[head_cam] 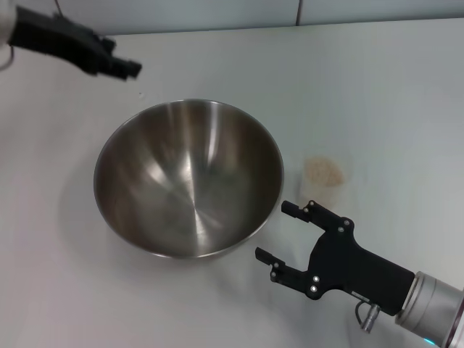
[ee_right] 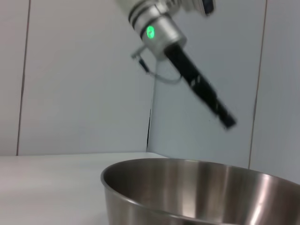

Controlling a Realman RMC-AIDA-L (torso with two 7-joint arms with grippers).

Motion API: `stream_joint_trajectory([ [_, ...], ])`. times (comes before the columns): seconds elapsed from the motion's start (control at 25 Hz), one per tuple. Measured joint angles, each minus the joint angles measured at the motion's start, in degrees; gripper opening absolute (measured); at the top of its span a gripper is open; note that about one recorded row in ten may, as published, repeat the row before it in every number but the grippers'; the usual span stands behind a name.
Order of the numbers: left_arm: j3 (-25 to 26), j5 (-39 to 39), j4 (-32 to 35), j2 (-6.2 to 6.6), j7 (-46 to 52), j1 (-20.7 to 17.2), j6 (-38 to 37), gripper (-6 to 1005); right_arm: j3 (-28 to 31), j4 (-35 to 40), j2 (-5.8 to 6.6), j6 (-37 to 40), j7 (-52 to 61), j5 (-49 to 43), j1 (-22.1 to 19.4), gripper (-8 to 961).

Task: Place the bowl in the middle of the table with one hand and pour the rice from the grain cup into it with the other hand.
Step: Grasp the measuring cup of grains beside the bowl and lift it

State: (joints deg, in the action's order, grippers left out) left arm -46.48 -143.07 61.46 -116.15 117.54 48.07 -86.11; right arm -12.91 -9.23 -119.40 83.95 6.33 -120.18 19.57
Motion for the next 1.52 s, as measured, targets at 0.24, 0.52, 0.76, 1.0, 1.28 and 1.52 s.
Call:
stream_joint_trajectory([
  [0.24,-0.98,20.35,25.39,-2.37,-8.21,-14.98,0.13,584,0.01,0.0,0.03,0.29,0.0,0.18,-0.2,761],
  [0.52,-3.37,52.45,26.12,-2.23,-28.4,-37.13,-2.3,813,0.09,0.06,0.05,0.67,0.0,0.29,-0.44,761],
  [0.76,-3.79,63.91,1.78,-2.18,-54.59,-46.96,-14.23,814,0.08,0.05,0.05,0.68,-0.02,0.31,-0.63,761],
  [1.0,-1.42,56.32,-20.25,-1.73,-73.16,-46.89,-14.15,814,0.09,0.06,0.05,0.7,-0.3,0.31,-0.94,762],
  [1.28,1.02,52.07,-31.03,-1.68,-83.73,-46.68,-12.02,815,1.29,1.62,0.12,4.77,-0.38,0.44,-4.23,762],
  [1.52,0.92,48.63,-35.27,-1.97,-85.19,-45.67,-6.11,815,8.51,3.8,0.13,10.52,-0.82,0.94,-10.11,762],
])
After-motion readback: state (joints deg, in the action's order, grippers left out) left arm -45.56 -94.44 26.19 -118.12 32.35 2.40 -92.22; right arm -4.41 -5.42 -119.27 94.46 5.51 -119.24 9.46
